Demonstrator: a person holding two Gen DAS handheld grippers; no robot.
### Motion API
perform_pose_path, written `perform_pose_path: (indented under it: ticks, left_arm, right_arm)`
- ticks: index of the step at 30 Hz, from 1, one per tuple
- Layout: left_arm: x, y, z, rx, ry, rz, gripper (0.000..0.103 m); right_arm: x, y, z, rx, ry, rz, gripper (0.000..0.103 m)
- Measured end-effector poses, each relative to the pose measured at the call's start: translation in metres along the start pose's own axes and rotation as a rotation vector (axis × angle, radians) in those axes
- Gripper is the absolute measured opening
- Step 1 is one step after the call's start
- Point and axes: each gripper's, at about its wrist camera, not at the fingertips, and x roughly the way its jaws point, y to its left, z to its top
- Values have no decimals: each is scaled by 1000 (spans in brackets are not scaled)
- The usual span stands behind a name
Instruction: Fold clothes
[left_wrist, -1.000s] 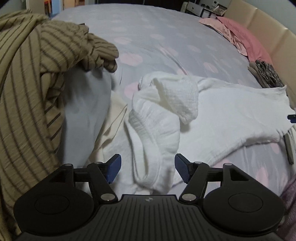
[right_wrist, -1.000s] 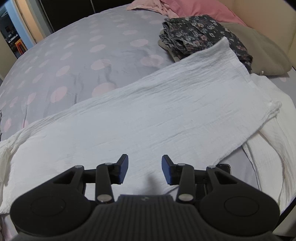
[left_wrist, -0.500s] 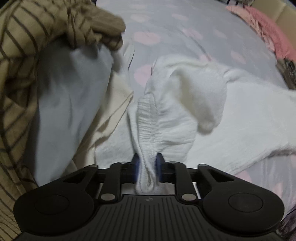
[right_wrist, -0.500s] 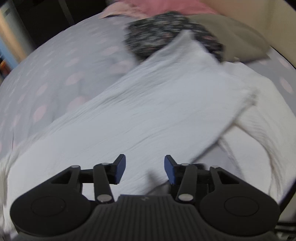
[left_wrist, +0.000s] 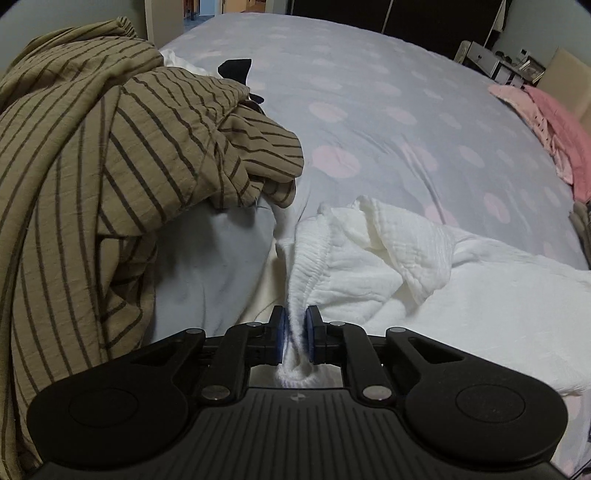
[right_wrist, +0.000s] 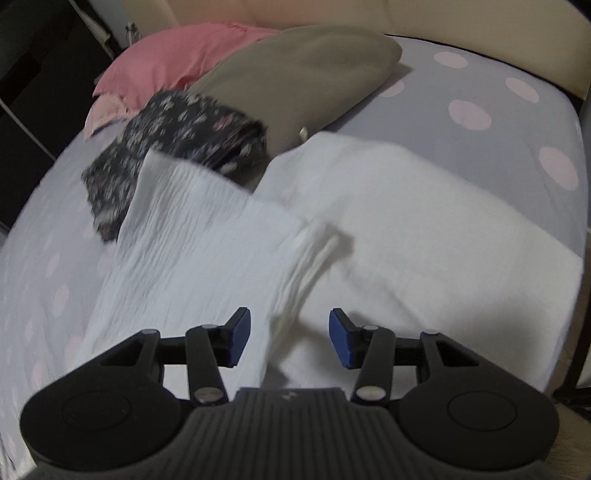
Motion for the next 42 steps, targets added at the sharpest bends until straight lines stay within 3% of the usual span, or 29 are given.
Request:
perform_pose_path:
  ticks: [4, 6, 8, 9, 19, 24, 27, 32, 34, 36, 42]
  left_arm:
    - [2, -4, -4, 4, 9, 20, 10]
    - [3, -5, -4, 3, 11, 27, 10]
    - [3, -5, -4, -4, 8, 28, 10]
    - [3, -5, -4, -8, 5, 26, 10]
    - [-22, 1, 1, -62, -40, -65, 9]
    - [-16, -3, -14, -66, 62, -116, 9]
    - [-4, -12, -27, -27, 126, -104, 9]
    - [6, -24, -39, 47, 180, -90, 11]
    - [4, -24, -39, 58, 173, -73, 17]
    - [-5, -25, -36, 67, 136, -66, 25]
    - [-31, -30, -34, 89, 15, -95, 32]
  right_arm:
    - [21, -3, 12, 16, 9, -19, 50]
    - [28, 0, 16, 5, 6, -25, 38]
    - [33, 5, 20, -15, 8, -36, 15]
    - [33, 8, 20, -27, 3, -43, 10]
    - [-35, 1, 47, -24, -114, -97, 6]
    - [-73, -5, 63, -14, -176, -122, 6]
    - [-96, -8, 72, -8, -214, -138, 6]
    - [-112, 17, 52, -113, -193, -64, 6]
    - [-118, 28, 43, -157, -183, -32, 7]
    - [-125, 39, 33, -201, -173, 0, 7]
    - [-150, 123, -15, -329, -137, 164, 7]
